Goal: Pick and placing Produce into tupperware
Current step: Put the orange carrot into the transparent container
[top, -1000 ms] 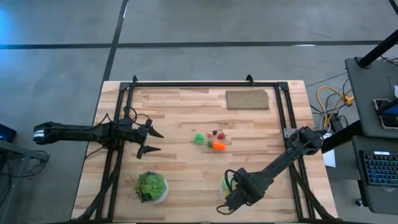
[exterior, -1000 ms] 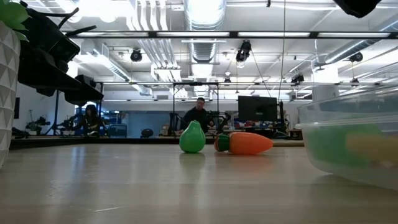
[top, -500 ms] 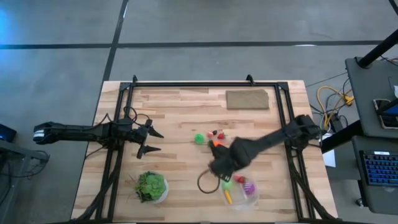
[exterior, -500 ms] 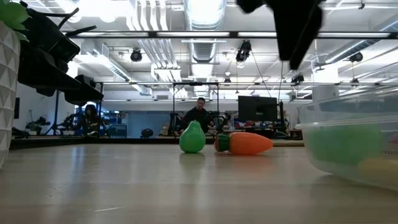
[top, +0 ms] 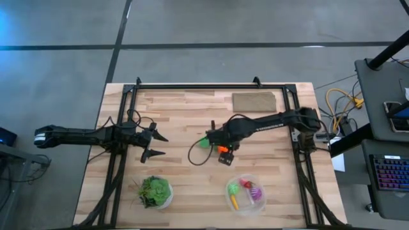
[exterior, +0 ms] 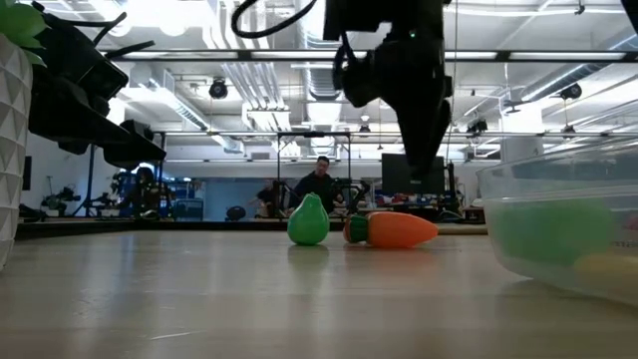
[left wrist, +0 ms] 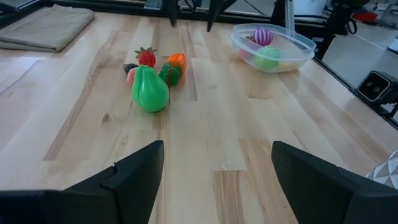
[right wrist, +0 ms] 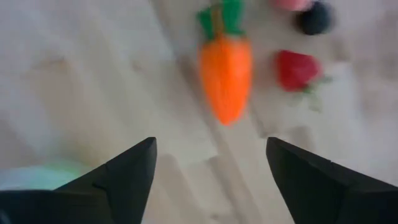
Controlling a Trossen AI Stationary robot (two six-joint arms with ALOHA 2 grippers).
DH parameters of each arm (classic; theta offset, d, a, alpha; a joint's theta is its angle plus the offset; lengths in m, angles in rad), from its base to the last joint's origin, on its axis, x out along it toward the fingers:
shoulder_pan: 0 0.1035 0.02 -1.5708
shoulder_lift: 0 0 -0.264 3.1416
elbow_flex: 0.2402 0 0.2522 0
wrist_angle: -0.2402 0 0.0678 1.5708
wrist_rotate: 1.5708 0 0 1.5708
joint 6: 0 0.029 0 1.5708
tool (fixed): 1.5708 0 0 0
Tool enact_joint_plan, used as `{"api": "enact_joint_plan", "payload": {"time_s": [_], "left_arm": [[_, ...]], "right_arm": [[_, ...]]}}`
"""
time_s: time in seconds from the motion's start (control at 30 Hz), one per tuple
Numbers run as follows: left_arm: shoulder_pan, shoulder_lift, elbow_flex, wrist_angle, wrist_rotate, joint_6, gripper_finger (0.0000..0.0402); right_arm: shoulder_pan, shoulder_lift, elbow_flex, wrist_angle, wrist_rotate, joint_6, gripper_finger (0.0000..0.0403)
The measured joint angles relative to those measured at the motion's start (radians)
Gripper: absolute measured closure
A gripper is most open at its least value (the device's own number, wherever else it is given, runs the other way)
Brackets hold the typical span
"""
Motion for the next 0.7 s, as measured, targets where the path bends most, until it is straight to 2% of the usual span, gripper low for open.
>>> {"api": "enact_joint_plan", "payload": {"time_s": [0.07, 0.2, 0.33, 0.43, 0.57, 0.7], "left_arm": [[0.000, 0.000, 0.000, 0.000, 0.000, 0.000, 0.0118], [0.000, 0.000, 0.000, 0.000, 0.000, 0.000, 0.0118], [0.000, 0.000, 0.000, 0.000, 0.000, 0.000, 0.0118], [0.000, 0.000, 0.000, 0.000, 0.000, 0.000, 0.0118], [0.000, 0.000, 0.000, 0.000, 0.000, 0.000, 0.0118], [0.000, 0.000, 0.000, 0.000, 0.000, 0.000, 0.0118]], "right_arm": [[-0.024, 0.000, -0.011, 0.030, -0.060, 0.006, 0.0123], [-0.057, 0.000, -0.017, 0.038, 0.015, 0.087, 0.0134], [-0.077, 0.000, -0.003, 0.028, 0.017, 0.198, 0.0124], [-0.081, 0.000, 0.001, 0.032, 0.017, 0.223, 0.0113], [-0.074, 0.000, -0.001, 0.039, 0.019, 0.103, 0.0110], [-0.051, 0.016, -0.003, 0.040, 0.066, -0.025, 0.0130]]}}
